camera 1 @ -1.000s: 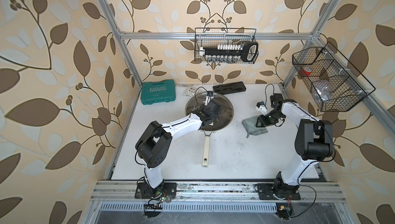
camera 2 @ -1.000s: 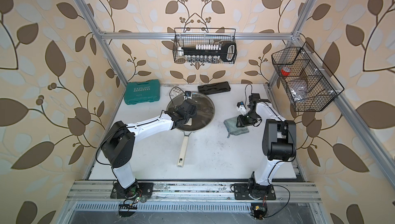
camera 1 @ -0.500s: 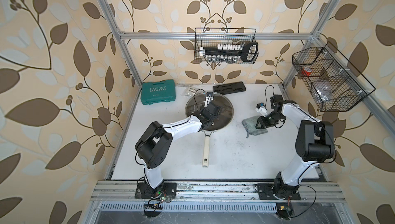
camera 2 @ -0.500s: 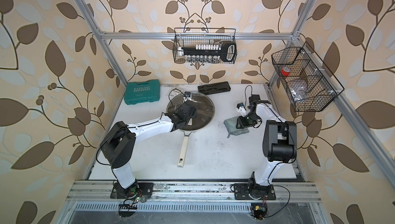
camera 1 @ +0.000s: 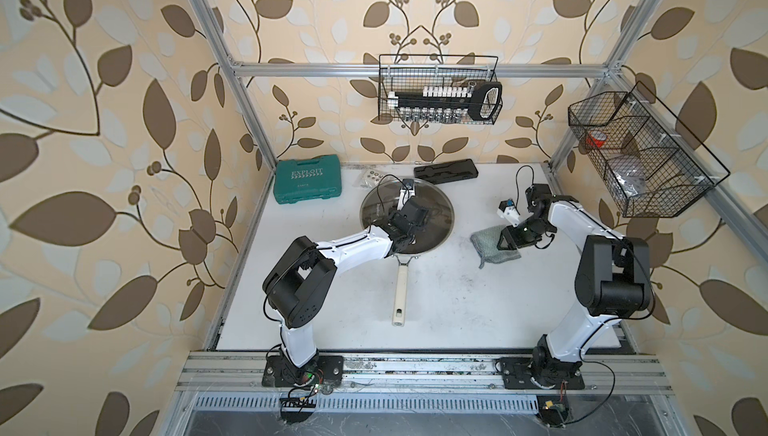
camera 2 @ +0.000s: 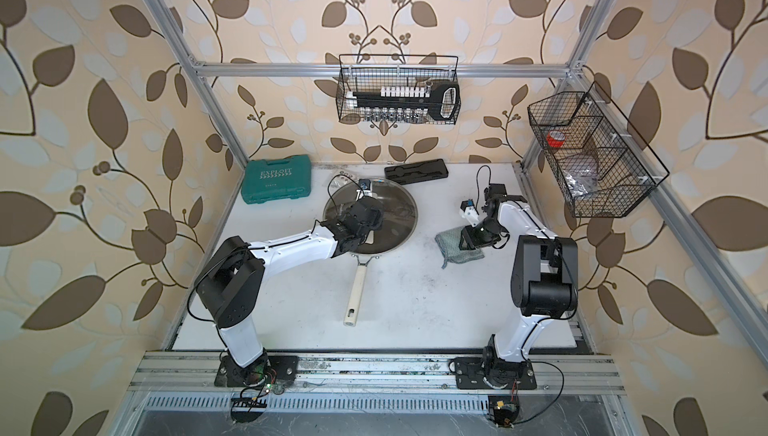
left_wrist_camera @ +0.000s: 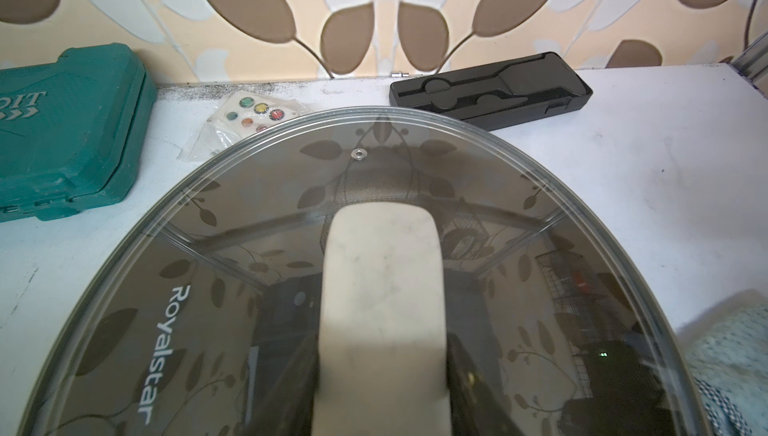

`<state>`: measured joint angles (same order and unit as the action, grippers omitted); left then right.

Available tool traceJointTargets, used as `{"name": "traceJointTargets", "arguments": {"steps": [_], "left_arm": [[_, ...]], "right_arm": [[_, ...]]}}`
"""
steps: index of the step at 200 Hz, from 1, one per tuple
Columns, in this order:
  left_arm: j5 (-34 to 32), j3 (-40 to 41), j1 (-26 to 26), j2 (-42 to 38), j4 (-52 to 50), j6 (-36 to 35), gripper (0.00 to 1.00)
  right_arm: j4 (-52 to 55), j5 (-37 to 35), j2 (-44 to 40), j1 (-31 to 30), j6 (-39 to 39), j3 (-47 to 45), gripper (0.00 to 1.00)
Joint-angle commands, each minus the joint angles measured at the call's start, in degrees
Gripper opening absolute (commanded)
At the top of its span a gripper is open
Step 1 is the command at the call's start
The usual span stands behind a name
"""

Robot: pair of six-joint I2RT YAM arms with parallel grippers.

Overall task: Wipe the pot lid with a cloth
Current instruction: Place the pot lid on the cooking pot.

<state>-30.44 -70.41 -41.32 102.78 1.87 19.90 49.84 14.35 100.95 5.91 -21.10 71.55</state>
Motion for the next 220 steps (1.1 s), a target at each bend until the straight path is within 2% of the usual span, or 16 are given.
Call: {"name": "traceJointTargets", "arguments": {"steps": [1, 40, 77, 159, 174, 184, 190, 204, 214, 220], "left_arm": [[-2.96, -0.83, -0.03, -0.66, 5.92, 0.75, 0.00], [-2.94, -1.01, -0.29, -0.01, 4.44, 2.60, 0.00], [-3.35, -0.26, -0.78, 1.09, 4.75, 3.42, 0.14], [-4.11, 4.32, -1.13, 1.61, 10.15, 5.44, 0.16], [-4.11, 4.49, -1.13, 1.41, 9.69, 5.59, 0.23], [-3.91, 4.50, -1.17, 1.14, 9.35, 5.55, 0.33], [-3.71, 4.48, -1.13, 0.99, 8.97, 5.49, 0.44], [-3.20, 4.49, -1.13, 0.42, 8.42, 4.99, 0.63], [-2.89, 4.41, -1.13, 0.15, 7.92, 4.33, 0.81], [-2.88, 4.12, -1.13, 0.08, 7.60, 3.92, 0.90]], "right_arm": [[0.17, 0.88, -1.24, 0.28, -0.91, -0.85, 0.50], [0.23, 0.90, -1.13, 0.25, -0.94, -0.82, 0.50], [-0.07, 0.93, -1.39, 0.36, -1.00, -1.06, 0.50], [-0.10, 0.86, -0.81, 0.45, -1.20, -1.09, 0.50], [-0.08, 0.94, -0.73, 0.42, -1.14, -1.14, 0.50], [-0.01, 0.94, -0.72, 0.49, -1.14, -1.14, 0.50], [-0.01, 0.89, -0.76, 0.42, -1.16, -1.07, 0.50], [0.14, 1.02, -0.76, 0.45, -1.19, -1.15, 0.50], [0.08, 1.13, -0.76, 0.48, -1.16, -1.21, 0.51], [0.08, 1.23, -0.75, 0.44, -1.15, -1.15, 0.59]]}}
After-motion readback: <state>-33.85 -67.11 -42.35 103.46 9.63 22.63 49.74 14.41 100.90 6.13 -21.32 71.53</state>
